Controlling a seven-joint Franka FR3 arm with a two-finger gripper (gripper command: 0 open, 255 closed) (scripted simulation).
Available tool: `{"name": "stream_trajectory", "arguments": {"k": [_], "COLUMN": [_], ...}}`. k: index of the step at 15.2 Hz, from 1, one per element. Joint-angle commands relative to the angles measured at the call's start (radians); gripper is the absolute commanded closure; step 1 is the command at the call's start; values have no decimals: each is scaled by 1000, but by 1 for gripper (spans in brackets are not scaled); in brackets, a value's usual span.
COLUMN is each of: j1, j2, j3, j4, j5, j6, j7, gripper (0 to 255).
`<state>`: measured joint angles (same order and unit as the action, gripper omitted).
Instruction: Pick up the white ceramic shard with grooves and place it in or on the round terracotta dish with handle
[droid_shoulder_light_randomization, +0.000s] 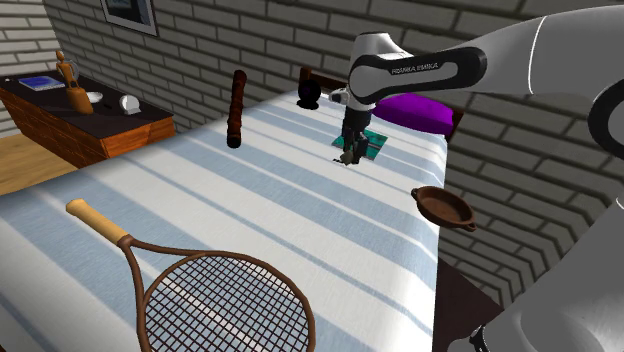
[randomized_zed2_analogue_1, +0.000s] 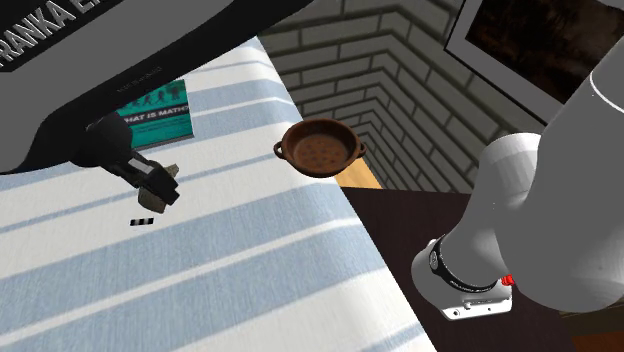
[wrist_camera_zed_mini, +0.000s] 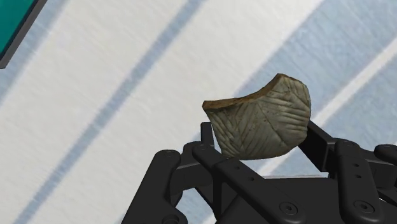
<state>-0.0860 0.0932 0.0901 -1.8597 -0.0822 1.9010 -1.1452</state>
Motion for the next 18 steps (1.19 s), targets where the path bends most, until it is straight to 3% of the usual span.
{"name": "stream_trajectory", "arguments": {"k": [1,9,18], "j1": [-17,-82,-167], "j2": [-70,-298,-516], "j3": [-12,-89,-206], "j4": [-78,-339,-545], "j5": [5,0,-58], "j6": [11,54,57], "j7": [-30,-168,-337], "gripper": [255,255,255]}}
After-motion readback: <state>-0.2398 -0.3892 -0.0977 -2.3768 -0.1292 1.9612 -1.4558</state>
